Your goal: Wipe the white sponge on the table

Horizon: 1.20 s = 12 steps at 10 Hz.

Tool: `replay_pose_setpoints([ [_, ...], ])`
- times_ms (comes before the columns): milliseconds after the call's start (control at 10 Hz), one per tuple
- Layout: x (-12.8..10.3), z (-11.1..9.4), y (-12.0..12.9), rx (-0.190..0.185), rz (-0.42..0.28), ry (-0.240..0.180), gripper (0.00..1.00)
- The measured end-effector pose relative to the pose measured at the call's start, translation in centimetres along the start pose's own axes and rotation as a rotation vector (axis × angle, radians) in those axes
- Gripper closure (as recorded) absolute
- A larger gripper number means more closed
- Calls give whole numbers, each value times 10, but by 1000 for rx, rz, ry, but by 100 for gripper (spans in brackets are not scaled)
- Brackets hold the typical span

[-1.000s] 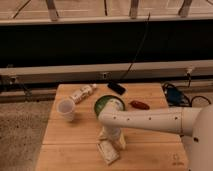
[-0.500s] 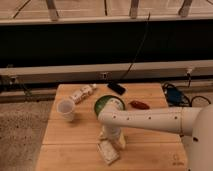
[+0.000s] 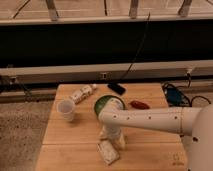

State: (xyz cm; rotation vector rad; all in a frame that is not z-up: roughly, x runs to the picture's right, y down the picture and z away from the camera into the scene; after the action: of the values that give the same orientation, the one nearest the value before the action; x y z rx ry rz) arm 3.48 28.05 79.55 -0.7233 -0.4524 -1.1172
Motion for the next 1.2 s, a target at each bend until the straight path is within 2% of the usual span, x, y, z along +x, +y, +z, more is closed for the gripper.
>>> replay_pose_setpoints([
  [100,0,0,0,0,0,0,20],
  [300,0,1,0,0,4,-7,21],
  [700,1,-2,-2,0,1,-6,57],
  [1000,0,-4,0,-5,1,-8,76],
  [1100,1,-5,1,-5,2,-8,92],
  [1200,0,-5,0,-4,0,-9,98],
])
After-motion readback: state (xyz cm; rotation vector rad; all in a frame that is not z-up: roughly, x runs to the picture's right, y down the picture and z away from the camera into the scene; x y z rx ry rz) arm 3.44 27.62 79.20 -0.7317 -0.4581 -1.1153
